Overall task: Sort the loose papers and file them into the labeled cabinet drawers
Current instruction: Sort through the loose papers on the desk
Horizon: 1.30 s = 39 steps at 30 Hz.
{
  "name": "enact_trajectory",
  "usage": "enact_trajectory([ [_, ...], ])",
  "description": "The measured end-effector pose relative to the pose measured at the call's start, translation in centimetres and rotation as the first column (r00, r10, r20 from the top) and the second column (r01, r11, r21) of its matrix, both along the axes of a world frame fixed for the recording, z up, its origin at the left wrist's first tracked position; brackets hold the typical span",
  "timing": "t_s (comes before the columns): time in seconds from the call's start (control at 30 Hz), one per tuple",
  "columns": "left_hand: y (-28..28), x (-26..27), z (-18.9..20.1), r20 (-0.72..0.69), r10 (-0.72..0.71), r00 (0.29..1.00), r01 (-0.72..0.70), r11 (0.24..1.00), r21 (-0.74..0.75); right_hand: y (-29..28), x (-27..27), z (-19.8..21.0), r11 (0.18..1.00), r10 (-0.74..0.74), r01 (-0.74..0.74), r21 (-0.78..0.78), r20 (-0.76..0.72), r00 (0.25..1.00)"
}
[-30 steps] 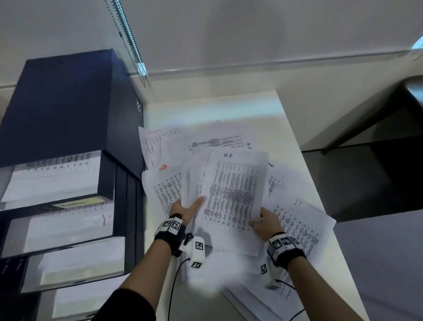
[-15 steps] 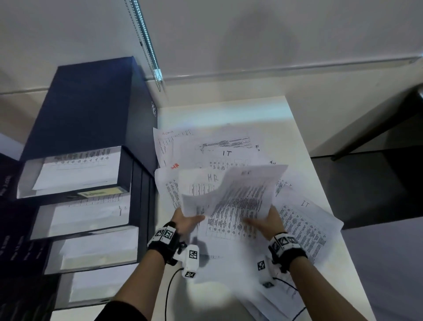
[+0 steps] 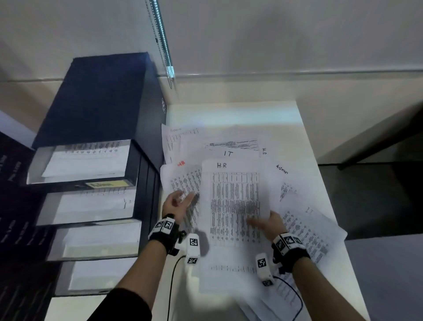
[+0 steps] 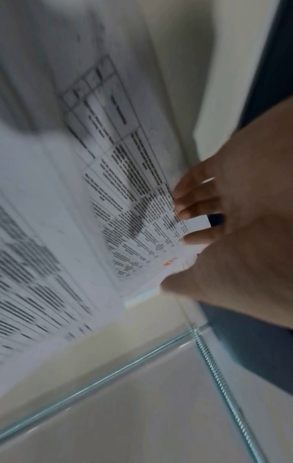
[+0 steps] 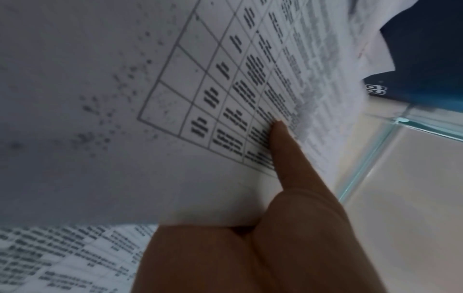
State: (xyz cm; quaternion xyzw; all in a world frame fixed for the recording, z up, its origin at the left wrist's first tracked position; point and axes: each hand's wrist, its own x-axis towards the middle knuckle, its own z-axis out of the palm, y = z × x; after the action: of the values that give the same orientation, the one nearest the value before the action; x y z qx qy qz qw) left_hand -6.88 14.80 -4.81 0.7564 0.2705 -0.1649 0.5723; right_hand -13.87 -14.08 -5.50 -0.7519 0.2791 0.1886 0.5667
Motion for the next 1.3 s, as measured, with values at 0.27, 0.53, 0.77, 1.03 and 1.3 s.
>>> enact_trajectory([
  [0.27,0.3,4.4,-2.0,-0.137,0.109,0.985,-0.058,0.942,0.331,-2.7,0.1,-2.9,0.986,-0.003,-0.026,-0.162,-0.175,0.984],
  [0.53,-0.8,4.9,-4.0,-0.037,0.060,0.997,-0.043,0.933,0.358,-3.0,-0.1,-4.0,0.977,0.018,-0.062,-0.204,-0.209,0.978],
  [0.77,-0.8,3.6,-0.4,0.269,0.033,0.963,-0.107,0.959,0.264,-1.8,0.0,-2.9,0.962,0.020,-0.072,-0.262,-0.196,0.980],
  [1.03,1.5,2.5,0.7,0.143,-0.133,0.981,0.082,0.945,0.316,-1.8,-0.3,-2.1,0.977,-0.044,0.008,-0.212,-0.166,0.985],
  [1.3,2.6,0.1,2.1,0.121,-0.155,0.980,0.093,0.907,0.410,-1.2,-1.8,1.2,0.980,-0.064,0.052,-0.191,-0.060,0.996],
])
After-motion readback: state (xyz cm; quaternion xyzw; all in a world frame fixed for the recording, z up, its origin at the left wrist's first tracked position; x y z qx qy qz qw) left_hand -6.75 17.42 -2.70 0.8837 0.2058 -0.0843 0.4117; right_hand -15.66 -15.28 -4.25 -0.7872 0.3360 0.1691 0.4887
